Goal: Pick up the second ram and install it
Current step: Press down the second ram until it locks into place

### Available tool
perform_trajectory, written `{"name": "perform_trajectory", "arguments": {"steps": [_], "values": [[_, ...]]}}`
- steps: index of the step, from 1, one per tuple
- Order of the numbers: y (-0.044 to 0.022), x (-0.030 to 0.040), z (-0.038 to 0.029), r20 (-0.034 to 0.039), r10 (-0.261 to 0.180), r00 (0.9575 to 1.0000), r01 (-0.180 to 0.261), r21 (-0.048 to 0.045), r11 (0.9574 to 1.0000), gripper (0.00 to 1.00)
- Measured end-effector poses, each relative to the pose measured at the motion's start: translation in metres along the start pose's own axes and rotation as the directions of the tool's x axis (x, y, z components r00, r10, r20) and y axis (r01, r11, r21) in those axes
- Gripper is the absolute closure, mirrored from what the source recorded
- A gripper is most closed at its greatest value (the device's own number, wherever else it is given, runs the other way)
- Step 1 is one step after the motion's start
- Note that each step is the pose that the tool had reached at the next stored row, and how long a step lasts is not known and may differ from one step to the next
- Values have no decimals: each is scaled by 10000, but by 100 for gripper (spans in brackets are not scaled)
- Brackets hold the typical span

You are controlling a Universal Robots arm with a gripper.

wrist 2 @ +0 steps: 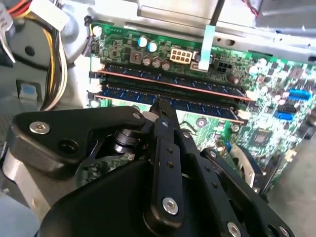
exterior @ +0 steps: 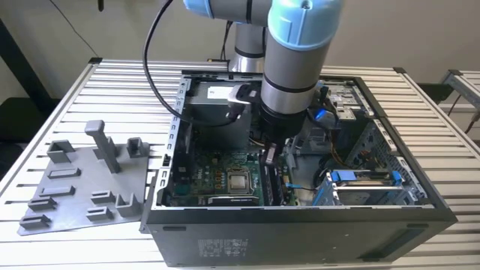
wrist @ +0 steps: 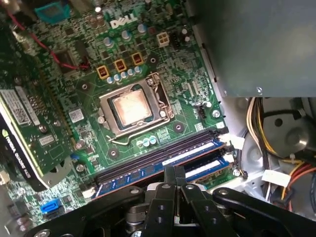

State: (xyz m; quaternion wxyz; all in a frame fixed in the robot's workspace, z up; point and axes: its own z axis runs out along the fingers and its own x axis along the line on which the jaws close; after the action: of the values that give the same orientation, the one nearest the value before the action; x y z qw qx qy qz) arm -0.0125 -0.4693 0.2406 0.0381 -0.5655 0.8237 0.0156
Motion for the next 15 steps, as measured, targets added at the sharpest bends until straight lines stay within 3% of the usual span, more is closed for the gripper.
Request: {"name": "perform_trajectory", "arguments": {"steps": [3, 6, 15], "values": [[0, 1, 6, 12, -550, 9985, 550, -44, 9985, 89], [0, 1, 11, 23, -1092, 9940, 1093, -88, 9940, 89], [-2, 7, 19, 75, -2468, 9690, 2469, -140, 9689, 89]]}}
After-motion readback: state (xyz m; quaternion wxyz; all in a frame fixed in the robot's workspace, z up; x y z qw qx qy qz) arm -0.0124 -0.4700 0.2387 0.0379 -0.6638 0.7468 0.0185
